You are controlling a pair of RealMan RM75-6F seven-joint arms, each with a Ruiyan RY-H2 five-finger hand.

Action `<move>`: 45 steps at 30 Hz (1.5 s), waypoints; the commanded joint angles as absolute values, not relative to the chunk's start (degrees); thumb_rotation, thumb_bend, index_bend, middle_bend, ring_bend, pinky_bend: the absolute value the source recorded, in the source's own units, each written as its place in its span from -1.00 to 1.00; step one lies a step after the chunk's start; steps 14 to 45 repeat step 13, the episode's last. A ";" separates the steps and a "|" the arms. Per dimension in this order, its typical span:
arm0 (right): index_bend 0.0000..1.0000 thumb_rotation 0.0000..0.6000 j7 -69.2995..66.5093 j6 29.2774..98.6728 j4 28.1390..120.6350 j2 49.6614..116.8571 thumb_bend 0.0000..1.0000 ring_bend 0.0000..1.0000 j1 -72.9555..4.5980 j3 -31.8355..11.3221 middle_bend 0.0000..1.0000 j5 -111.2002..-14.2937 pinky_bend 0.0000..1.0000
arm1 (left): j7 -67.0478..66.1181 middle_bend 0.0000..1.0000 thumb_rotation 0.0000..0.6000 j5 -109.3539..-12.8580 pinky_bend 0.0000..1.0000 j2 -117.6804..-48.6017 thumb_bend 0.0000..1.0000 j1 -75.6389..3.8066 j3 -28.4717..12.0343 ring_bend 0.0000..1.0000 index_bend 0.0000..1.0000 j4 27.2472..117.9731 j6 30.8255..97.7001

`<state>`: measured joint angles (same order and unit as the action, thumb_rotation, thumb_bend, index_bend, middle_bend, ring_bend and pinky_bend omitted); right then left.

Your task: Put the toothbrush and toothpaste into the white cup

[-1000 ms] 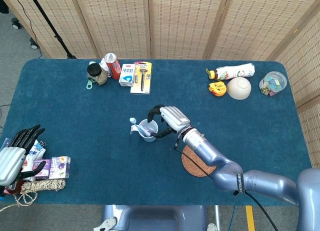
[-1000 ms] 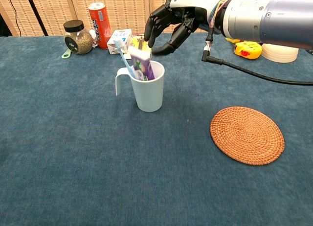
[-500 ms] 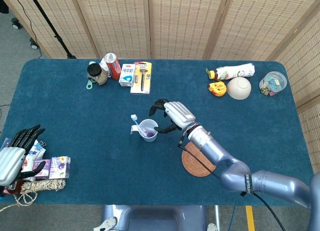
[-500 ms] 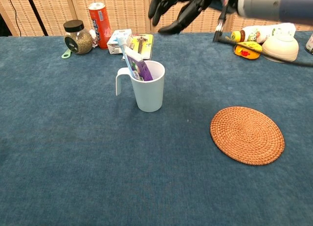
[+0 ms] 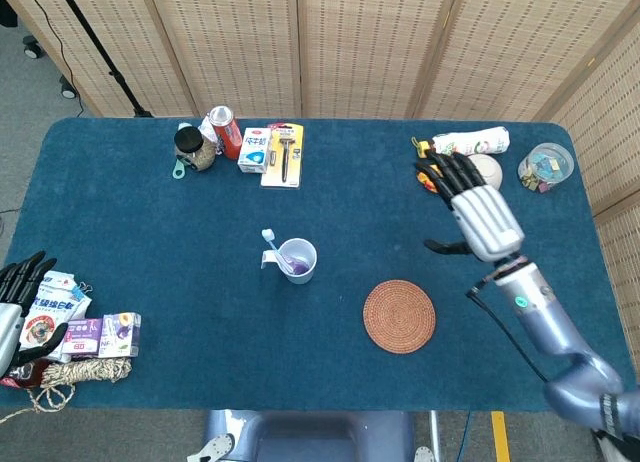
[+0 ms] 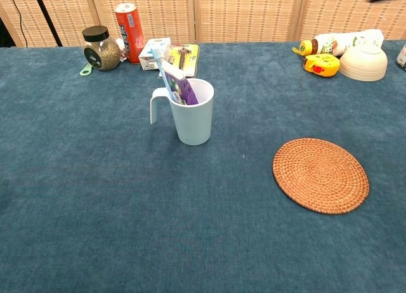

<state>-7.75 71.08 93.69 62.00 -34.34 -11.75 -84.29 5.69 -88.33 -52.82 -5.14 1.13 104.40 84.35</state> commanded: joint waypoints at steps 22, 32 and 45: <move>-1.00 1.00 -5.44 92.18 79.26 70.14 -1.00 -1.00 -13.98 -0.40 -1.00 -92.49 -1.00 | 9.61 -1.00 1.00 -88.97 -1.00 -55.18 -0.51 -1.99 1.06 -1.00 -1.00 99.10 89.04; -1.00 1.00 -5.44 92.18 79.26 70.14 -1.00 -1.00 -13.98 -0.40 -1.00 -92.49 -1.00 | 9.61 -1.00 1.00 -88.97 -1.00 -55.18 -0.51 -1.99 1.06 -1.00 -1.00 99.10 89.04; -1.00 1.00 -5.44 92.18 79.26 70.14 -1.00 -1.00 -13.98 -0.40 -1.00 -92.49 -1.00 | 9.61 -1.00 1.00 -88.97 -1.00 -55.18 -0.51 -1.99 1.06 -1.00 -1.00 99.10 89.04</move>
